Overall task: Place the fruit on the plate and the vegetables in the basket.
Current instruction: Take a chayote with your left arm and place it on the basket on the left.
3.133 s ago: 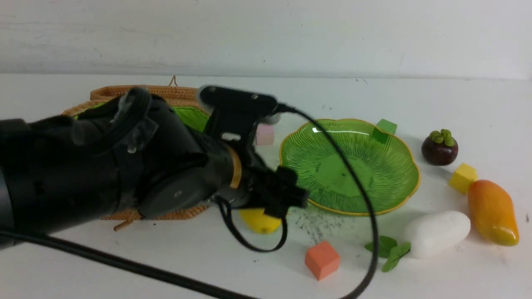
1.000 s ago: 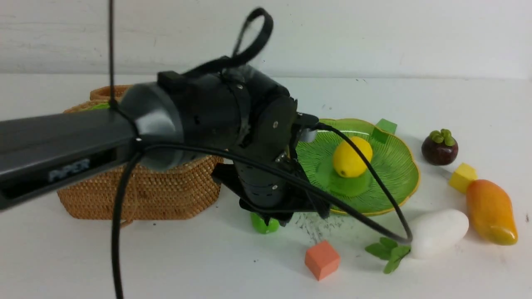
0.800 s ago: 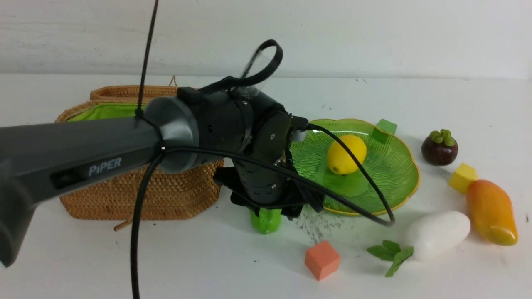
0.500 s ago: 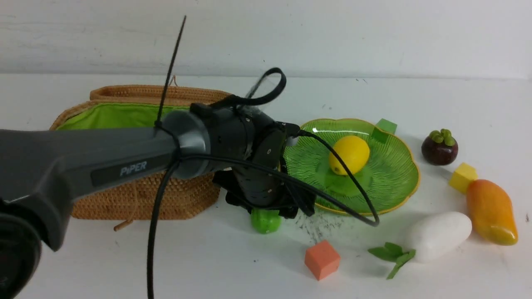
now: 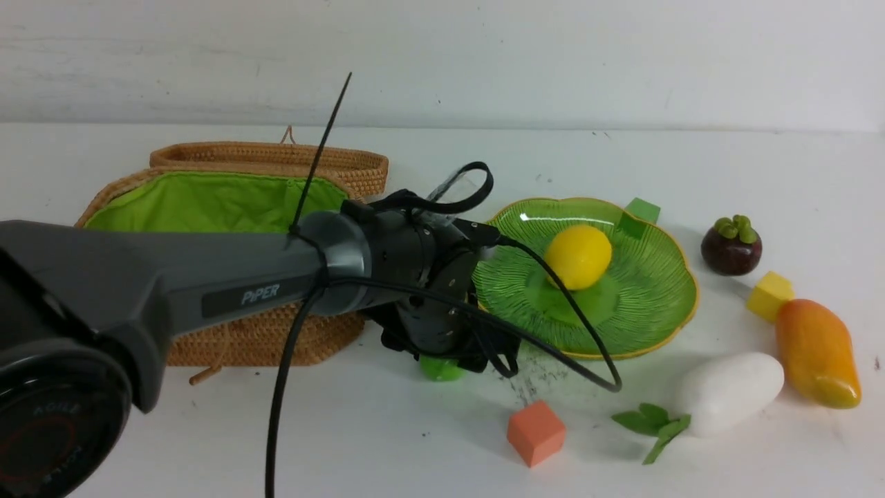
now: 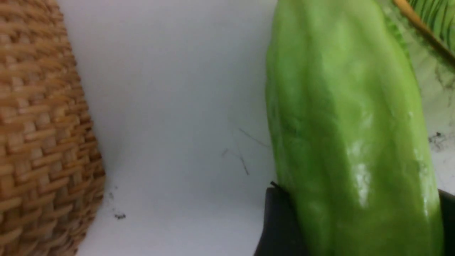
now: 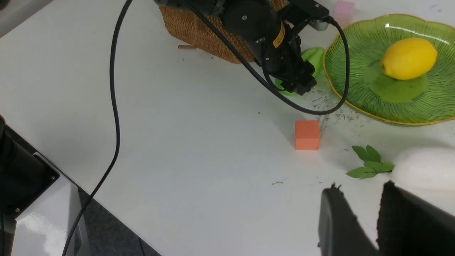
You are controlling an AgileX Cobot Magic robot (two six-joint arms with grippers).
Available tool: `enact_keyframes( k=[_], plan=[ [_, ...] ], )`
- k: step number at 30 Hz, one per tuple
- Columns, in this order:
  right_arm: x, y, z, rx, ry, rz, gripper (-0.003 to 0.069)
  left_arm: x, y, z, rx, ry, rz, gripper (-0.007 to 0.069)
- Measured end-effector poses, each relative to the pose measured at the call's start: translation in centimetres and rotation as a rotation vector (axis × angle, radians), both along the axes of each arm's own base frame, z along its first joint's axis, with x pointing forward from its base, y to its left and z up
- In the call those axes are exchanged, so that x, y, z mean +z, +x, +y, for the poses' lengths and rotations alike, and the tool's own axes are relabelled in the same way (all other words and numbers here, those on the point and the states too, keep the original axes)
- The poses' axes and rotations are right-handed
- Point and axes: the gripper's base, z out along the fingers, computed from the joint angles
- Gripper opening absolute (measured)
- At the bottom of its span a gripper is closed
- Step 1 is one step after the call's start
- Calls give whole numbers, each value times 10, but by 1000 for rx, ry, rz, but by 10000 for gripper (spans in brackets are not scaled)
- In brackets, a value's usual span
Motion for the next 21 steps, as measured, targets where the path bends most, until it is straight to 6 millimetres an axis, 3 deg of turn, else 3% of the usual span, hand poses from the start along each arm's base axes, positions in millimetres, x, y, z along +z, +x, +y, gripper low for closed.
enact_keyframes(
  k=[5,10,13,14,15,20,21],
  plan=[
    [0,0,0,0,0,1,188,1,-2,2,27,6,18,458],
    [0,0,0,0,0,1,183,19,-10,4,40,12,32,458],
    [0,0,0,0,0,1,183,51,-22,6,41,-14,13,458],
    [0,0,0,0,0,1,183,54,-23,6,40,-16,12,458],
    [0,0,0,-1,2,-3,183,78,-33,9,37,-35,-1,458],
    [3,2,1,-10,26,-34,183,137,-67,20,-70,-43,-66,458],
    [5,3,1,-12,41,-54,183,157,-78,25,-137,-34,-112,458]
  ],
)
